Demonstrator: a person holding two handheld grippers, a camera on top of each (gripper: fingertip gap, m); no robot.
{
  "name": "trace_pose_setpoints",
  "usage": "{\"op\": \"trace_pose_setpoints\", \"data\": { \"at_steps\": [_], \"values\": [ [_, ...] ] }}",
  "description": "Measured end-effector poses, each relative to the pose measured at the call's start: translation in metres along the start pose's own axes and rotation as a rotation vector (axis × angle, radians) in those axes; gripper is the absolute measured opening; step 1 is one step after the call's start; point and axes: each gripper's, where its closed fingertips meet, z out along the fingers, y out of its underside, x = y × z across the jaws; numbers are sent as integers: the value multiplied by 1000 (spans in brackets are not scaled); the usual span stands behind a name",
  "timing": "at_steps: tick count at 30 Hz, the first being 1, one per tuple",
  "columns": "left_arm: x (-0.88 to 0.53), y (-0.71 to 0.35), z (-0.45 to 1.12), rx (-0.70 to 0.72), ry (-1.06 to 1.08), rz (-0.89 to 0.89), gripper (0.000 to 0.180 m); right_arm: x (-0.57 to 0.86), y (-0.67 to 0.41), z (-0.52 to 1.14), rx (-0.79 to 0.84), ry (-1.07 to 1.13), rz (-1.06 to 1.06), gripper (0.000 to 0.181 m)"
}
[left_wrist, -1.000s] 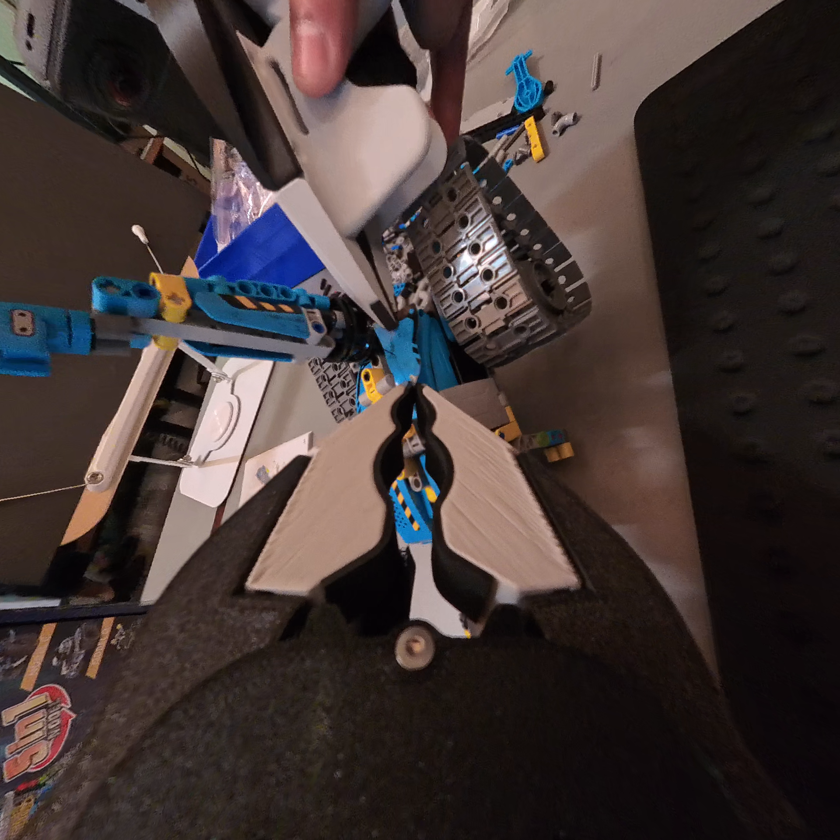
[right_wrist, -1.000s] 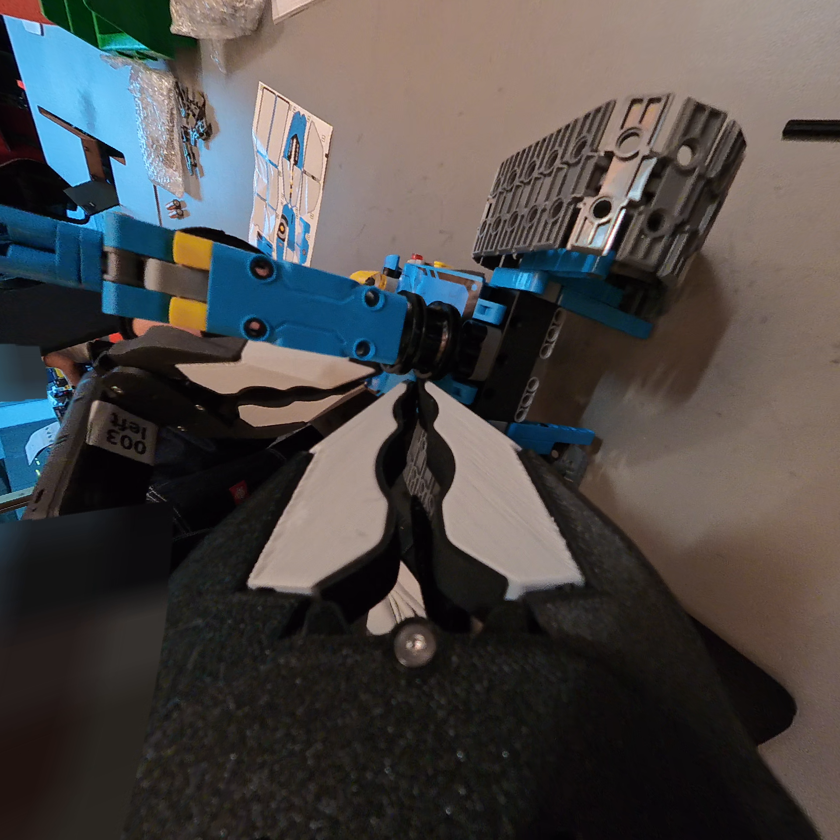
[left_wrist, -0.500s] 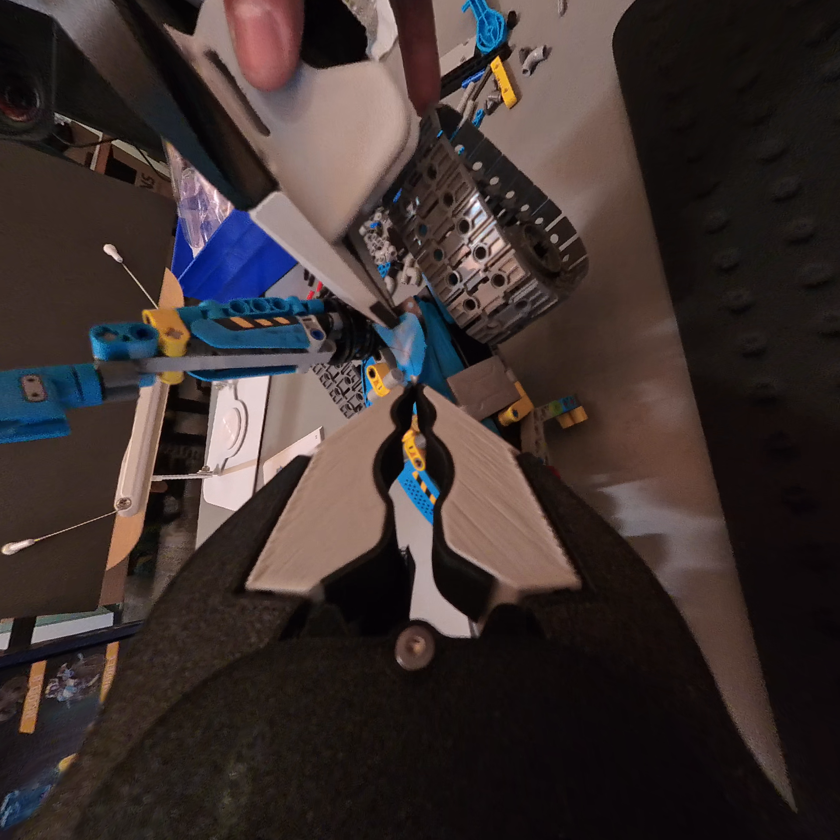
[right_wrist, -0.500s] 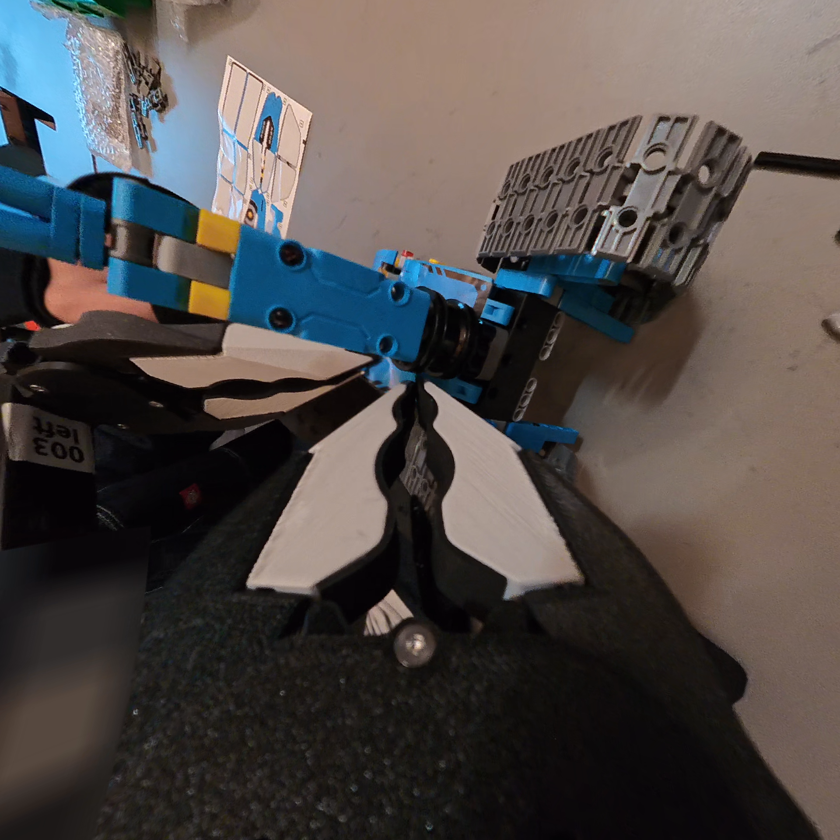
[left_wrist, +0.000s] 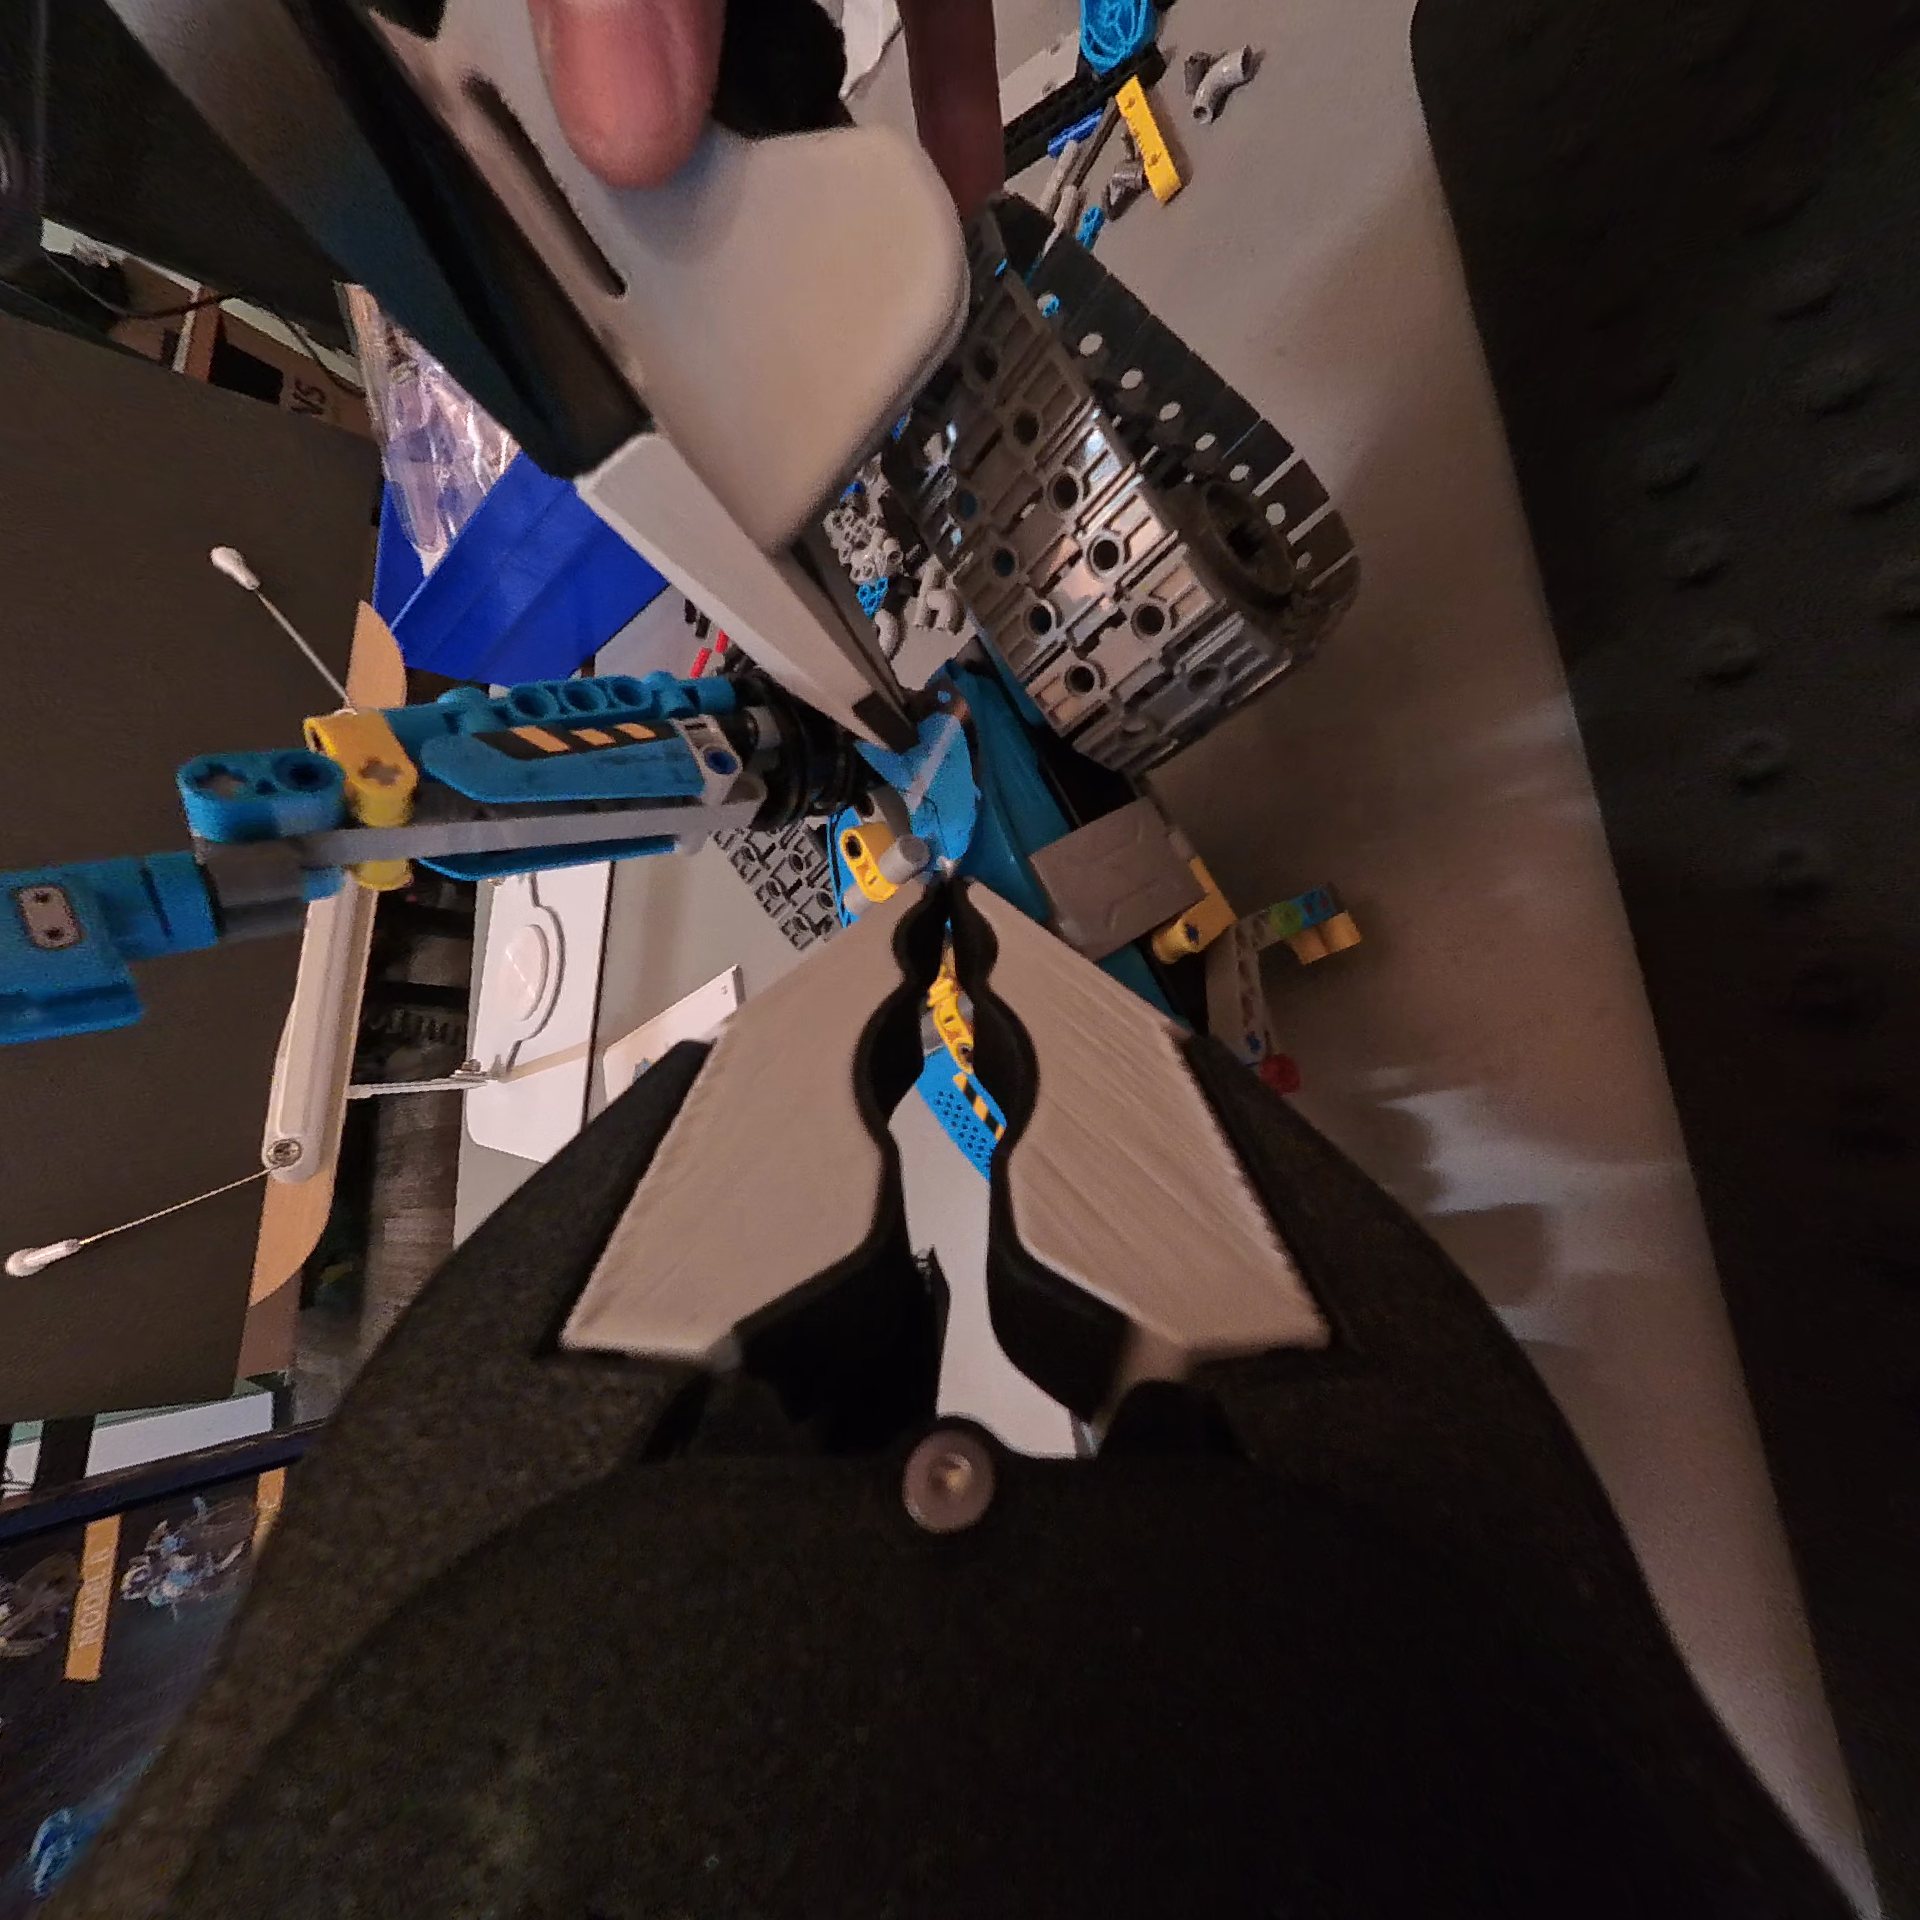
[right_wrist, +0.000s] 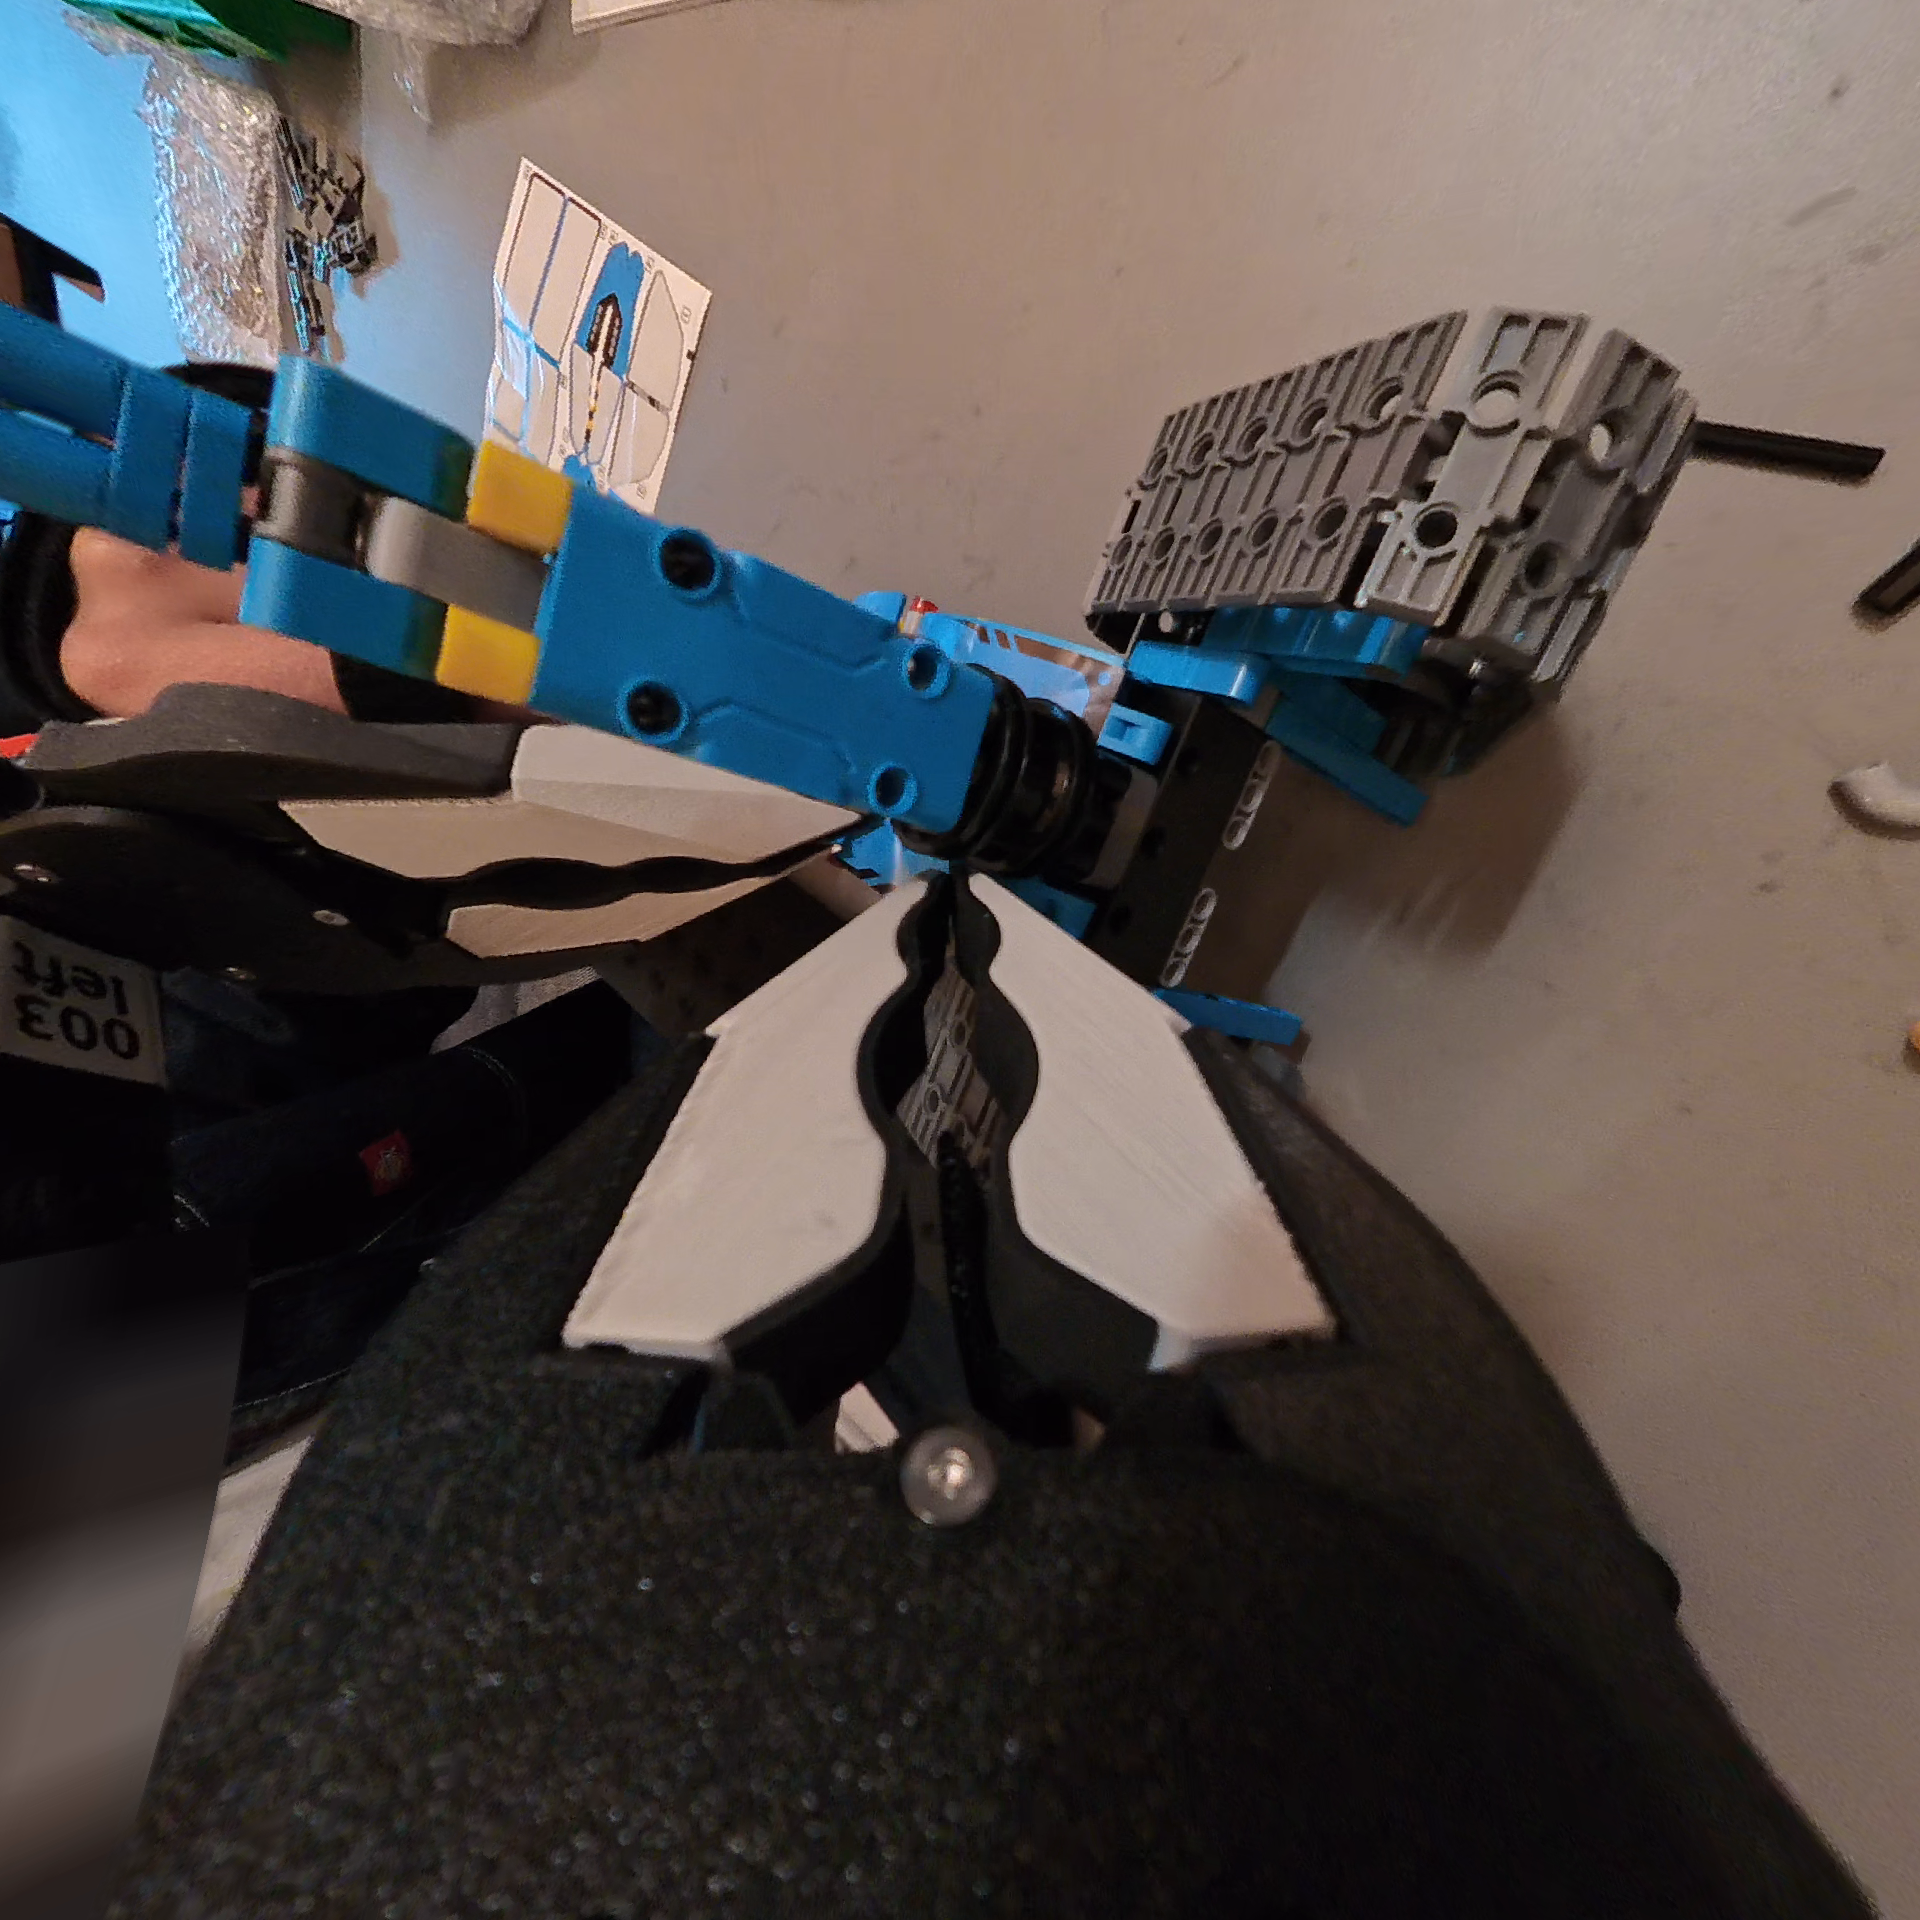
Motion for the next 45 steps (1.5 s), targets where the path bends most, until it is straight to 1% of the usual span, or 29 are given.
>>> {"op": "trace_pose_setpoints", "data": {
  "at_steps": [13,17,21,27,29,34,36,39,42,45],
  "values": [
    [0,1,0,6,-25,-21,0,5,-4,0,42,237,-194,0],
    [0,2,0,6,-35,-21,0,2,-5,-1,74,241,-219,0],
    [-1,3,0,5,-37,-29,0,0,-8,0,108,193,-202,0],
    [0,3,0,9,-18,-72,0,1,-6,0,100,207,-202,0],
    [0,3,0,7,-17,-82,0,4,-5,0,93,276,-264,0],
    [0,2,0,1,-22,-77,0,9,-4,1,62,576,-519,1],
    [1,2,0,3,-19,-85,0,9,-3,0,47,639,-571,0],
    [2,3,-3,1,-18,-88,0,10,-2,1,47,611,-533,0],
    [3,3,-8,19,-10,-106,7,10,-2,1,69,511,-456,0],
    [5,3,-10,38,2,-128,7,10,-1,0,94,450,-416,0]
  ]
}}
